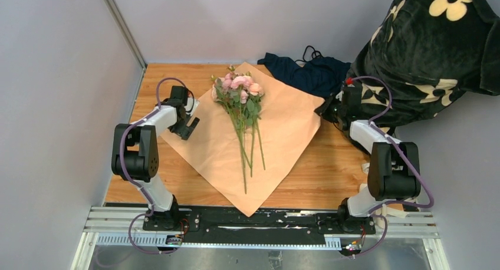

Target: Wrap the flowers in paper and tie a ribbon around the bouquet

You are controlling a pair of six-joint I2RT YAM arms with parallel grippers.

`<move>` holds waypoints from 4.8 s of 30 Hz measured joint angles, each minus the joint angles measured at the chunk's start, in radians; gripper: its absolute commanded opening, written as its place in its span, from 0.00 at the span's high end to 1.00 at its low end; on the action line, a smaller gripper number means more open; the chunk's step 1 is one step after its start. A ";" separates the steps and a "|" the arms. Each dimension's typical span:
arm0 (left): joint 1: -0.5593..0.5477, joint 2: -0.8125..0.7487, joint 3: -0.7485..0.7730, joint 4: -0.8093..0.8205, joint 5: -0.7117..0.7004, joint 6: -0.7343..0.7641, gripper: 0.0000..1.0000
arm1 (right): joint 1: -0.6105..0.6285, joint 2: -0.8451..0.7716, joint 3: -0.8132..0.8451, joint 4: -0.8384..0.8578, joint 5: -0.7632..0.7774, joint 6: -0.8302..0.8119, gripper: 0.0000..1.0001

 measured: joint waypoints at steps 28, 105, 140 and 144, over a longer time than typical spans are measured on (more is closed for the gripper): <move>0.027 -0.312 -0.084 -0.160 0.040 0.026 0.00 | 0.792 0.378 0.521 -0.505 0.363 -0.248 0.54; -0.159 0.377 0.577 -0.153 0.205 -0.248 0.47 | 0.477 0.517 0.658 -0.343 0.412 -0.202 0.90; -0.361 0.394 0.557 -0.107 0.248 -0.236 0.40 | 0.518 0.542 0.611 -0.323 0.217 -0.134 0.88; -0.370 0.214 0.386 -0.124 0.267 -0.232 0.44 | 0.520 0.370 0.452 -0.335 0.231 -0.175 0.89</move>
